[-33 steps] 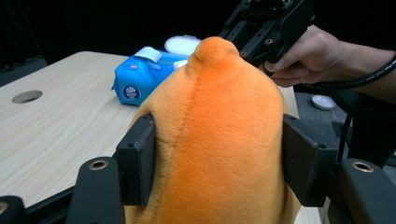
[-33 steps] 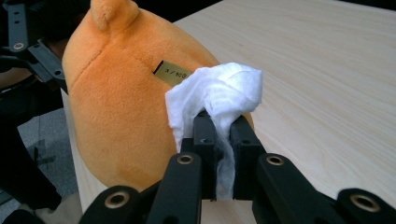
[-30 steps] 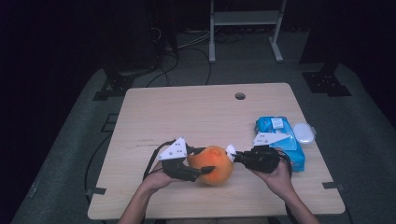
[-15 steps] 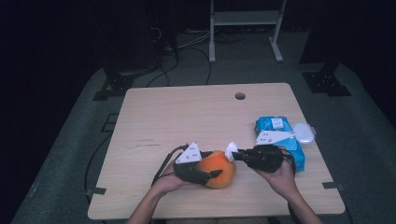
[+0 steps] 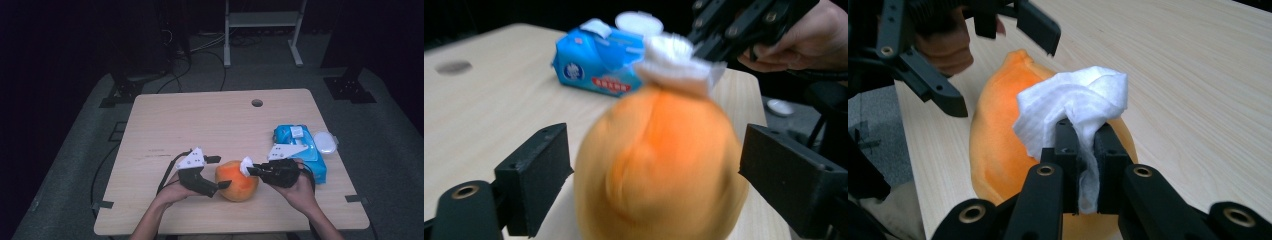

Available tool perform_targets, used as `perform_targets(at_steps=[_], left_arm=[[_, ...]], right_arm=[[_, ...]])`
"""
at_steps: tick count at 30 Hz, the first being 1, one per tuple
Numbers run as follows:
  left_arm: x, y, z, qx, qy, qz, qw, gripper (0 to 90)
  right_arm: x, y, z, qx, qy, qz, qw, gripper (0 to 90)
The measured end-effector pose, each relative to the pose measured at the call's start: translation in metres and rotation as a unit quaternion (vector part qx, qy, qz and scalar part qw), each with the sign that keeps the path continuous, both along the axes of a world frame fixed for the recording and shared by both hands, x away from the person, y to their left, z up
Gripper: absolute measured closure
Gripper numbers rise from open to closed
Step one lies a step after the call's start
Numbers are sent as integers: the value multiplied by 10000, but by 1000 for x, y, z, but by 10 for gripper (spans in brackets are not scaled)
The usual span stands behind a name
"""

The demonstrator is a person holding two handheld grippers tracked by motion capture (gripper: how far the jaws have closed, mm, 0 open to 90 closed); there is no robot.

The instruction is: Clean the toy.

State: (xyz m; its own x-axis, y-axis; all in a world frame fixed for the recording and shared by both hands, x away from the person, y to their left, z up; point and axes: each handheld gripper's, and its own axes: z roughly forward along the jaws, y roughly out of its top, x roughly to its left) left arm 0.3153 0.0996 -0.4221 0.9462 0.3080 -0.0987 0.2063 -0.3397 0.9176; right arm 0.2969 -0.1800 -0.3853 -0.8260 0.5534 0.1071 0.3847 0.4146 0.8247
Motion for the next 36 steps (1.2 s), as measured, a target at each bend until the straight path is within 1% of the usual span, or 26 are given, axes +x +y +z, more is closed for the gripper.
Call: perform_targets(at_steps=[1, 2, 3, 5, 7, 9, 11, 12, 13, 15, 16, 17, 18, 19, 20, 21, 22, 23, 24, 26, 27, 28, 29, 31, 34, 36], left_arm=[[0, 0, 0, 0, 0, 0, 10000, 105], [1, -7, -13, 13, 139, -143, 9998, 93], [1, -11, -17, 18, 121, -161, 9998, 75], [1, -15, -22, -16, 27, -110, 9999, 54], [2, -16, -26, -113, 33, -3, 9999, 49], [3, -17, -29, -220, 132, 37, 9997, 61], [0, -18, -28, -185, 137, 58, 9997, 191], [0, -18, -24, -146, 161, 72, 9997, 245], [-1, -17, -20, -141, 111, 45, 9998, 294], [-2, -16, -16, -171, 108, -7, 9998, 327], [-3, -12, -7, -276, 140, -52, 9995, 326], [-3, -12, -7, -276, 140, -52, 9995, 325], [-5, -11, -2, -167, 5, 14, 9999, 317], [-6, -12, -3, 11, -46, 77, 10000, 303], [-6, -14, -6, 239, -52, 155, 9996, 281], [-6, -15, -11, 326, -28, 183, 9993, 273], [-5, -15, -15, 225, 57, 206, 9995, 269], [-5, -15, -15, 225, 57, 206, 9995, 267], [-3, -16, -16, 192, 102, 242, 9995, 267], [-2, -16, -16, 132, 162, 354, 9992, 262], [-2, -16, -16, 132, 162, 354, 9992, 263], [-2, -17, -16, 97, 188, 411, 9989, 263], [-1, -17, -17, 101, 201, 435, 9988, 263], [0, -15, -16, 115, 223, 449, 9987, 263], [2, -10, -16, 8, 343, 565, 9978, 266], [5, -8, -17, -78, 453, 641, 9969, 266]], right_arm=[[0, 0, 0, 0, 0, 0, 10000, 826], [1, -2, 0, 21, 2, -10, 10000, 825], [2, -2, -1, 16, -4, -17, 10000, 825], [4, -4, -2, -1, -5, -60, 10000, 825], [6, -7, -3, 43, 54, -106, 9999, 825], [8, -9, -4, 86, 80, -118, 9999, 824], [8, -9, -5, 60, 64, -150, 9998, 823], [8, -9, -4, 61, 52, -162, 9998, 823], [7, -9, -3, 96, 25, -173, 9998, 823], [6, -9, -2, 131, -14, -184, 9997, 823], [2, -9, 6, 204, -171, -163, 9995, 823], [1, -8, 8, 213, -208, -159, 9994, 823], [0, -7, 10, 223, -257, -144, 9993, 823], [0, -6, 10, 196, -271, -143, 9993, 823], [1, -4, 8, 109, -256, -146, 9995, 822], [3, -2, 4, -24, -216, -156, 9996, 822], [6, -1, -3, -98, -148, -141, 9997, 823], [7, -1, -8, -40, -46, -159, 9999, 824], [8, -2, -9, 9, -12, -178, 9998, 824], [3, -1, -4, -25, -113, -165, 9998, 824], [3, -1, -4, -25, -113, -165, 9998, 824], [0, 2, -2, -11, -132, -94, 9999, 824], [-4, 8, -1, -56, -210, 52, 9998, 824], [-9, 16, 1, -259, -389, 114, 9988, 824], [-7, 11, 4, -182, -395, 59, 9990, 824], [-2, 1, 0, -252, -377, -139, 9989, 824]])
